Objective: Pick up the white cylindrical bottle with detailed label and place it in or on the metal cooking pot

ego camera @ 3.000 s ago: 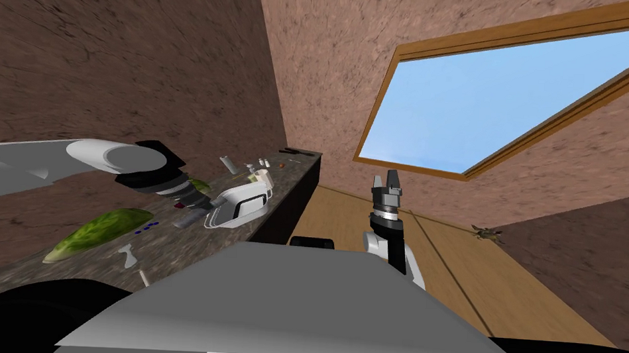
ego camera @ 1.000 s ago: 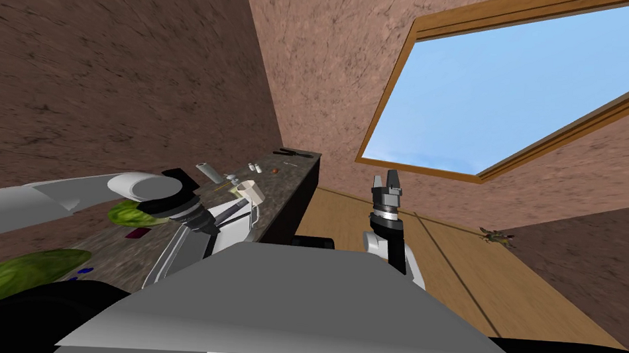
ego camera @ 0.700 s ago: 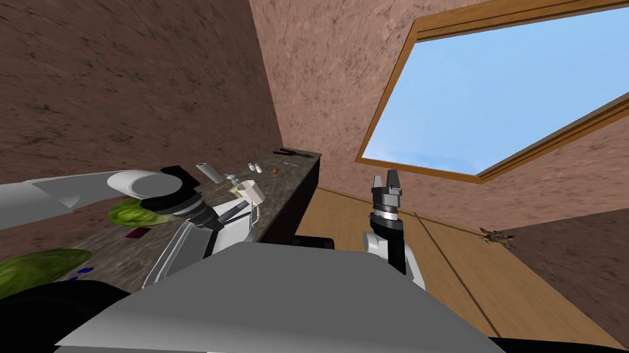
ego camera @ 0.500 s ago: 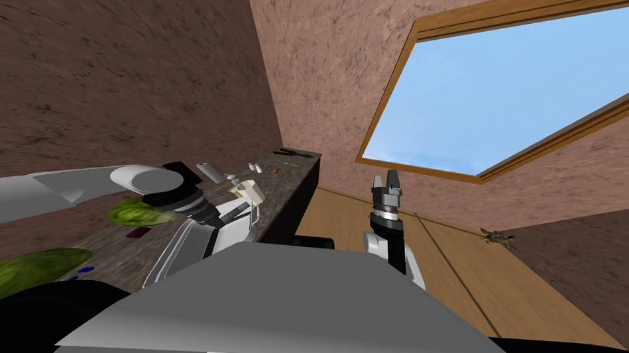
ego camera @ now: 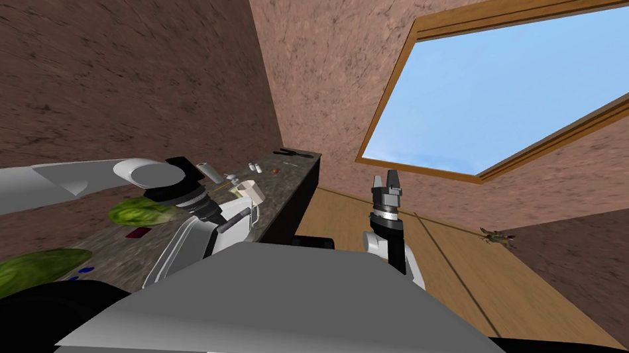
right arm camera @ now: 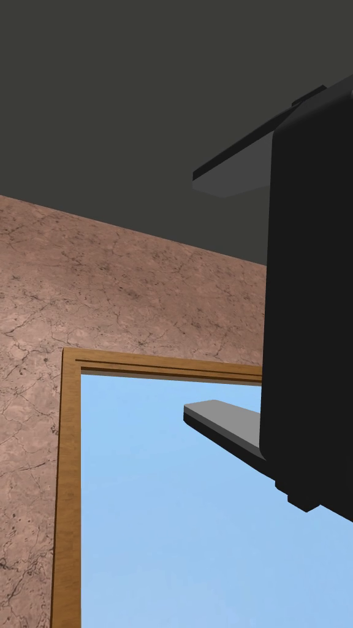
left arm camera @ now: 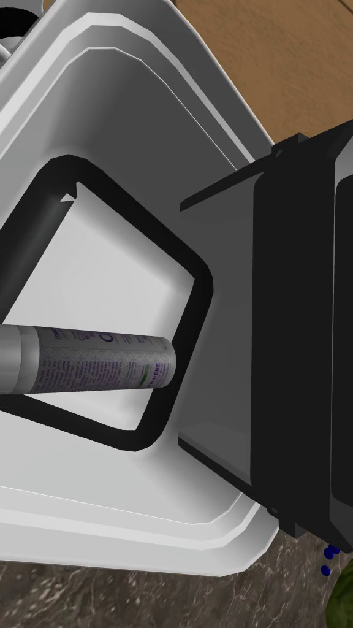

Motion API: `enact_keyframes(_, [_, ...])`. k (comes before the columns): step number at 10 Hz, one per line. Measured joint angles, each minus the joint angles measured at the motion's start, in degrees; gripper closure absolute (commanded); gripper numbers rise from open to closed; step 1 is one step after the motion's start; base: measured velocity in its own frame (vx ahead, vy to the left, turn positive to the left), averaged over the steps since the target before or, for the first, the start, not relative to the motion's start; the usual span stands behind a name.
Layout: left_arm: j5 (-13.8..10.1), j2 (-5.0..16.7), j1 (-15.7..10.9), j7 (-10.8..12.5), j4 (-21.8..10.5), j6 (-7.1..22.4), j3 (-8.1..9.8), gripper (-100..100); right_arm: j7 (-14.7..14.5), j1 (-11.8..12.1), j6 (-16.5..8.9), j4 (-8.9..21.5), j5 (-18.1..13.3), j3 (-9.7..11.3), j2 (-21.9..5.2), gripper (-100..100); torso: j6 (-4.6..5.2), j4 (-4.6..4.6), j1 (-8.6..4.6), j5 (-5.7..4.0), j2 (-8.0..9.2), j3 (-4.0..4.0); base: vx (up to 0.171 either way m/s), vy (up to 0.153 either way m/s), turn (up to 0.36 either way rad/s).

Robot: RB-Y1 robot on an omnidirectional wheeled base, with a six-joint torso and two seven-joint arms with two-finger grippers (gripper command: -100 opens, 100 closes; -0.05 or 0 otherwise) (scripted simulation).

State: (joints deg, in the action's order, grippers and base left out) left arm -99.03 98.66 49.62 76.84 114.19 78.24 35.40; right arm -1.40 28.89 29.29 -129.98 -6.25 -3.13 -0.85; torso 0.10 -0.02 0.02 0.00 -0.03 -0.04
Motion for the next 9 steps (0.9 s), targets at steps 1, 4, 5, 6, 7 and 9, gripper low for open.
enact_keyframes(1, [0.0,0.0,0.0,0.0,0.0,0.0,0.01,-100,0.0,0.0,0.0,0.0,0.0,0.0,0.0,0,0.00,0.00,0.00,0.00,0.00,0.00,0.000,0.000,0.000])
enact_keyframes(4, [-0.3,0.4,0.0,0.2,0.1,0.1,0.27,-100,0.0,0.0,0.0,0.0,0.0,0.0,0.0,0,0.01,0.00,0.01,0.00,0.02,0.01,-0.004,0.002,-0.004])
enact_keyframes(5, [-0.6,0.7,-0.1,0.5,0.3,0.2,0.55,-100,0.0,0.0,0.0,0.0,0.0,0.0,0.0,0,0.00,0.00,0.01,0.00,0.01,0.01,0.004,-0.004,0.013])
enact_keyframes(6, [-0.7,0.7,-0.2,0.7,0.4,0.4,0.74,-100,0.0,0.0,0.0,0.0,0.0,0.0,0.0,0,-0.01,0.00,-0.01,0.00,-0.01,0.00,0.014,-0.014,0.045])
enact_keyframes(7, [-0.7,0.7,-0.2,0.7,0.4,0.5,0.83,-100,0.0,0.0,0.0,0.0,0.0,0.0,0.0,0,-0.01,0.00,-0.05,-0.01,-0.04,-0.02,0.000,0.000,0.000])
enact_keyframes(9, [-0.7,0.7,-0.2,0.7,0.4,0.6,0.85,-100,0.0,0.0,0.0,0.0,0.0,0.0,0.0,0,-0.01,0.00,-0.01,0.00,-0.01,0.00,-0.004,0.004,-0.012])
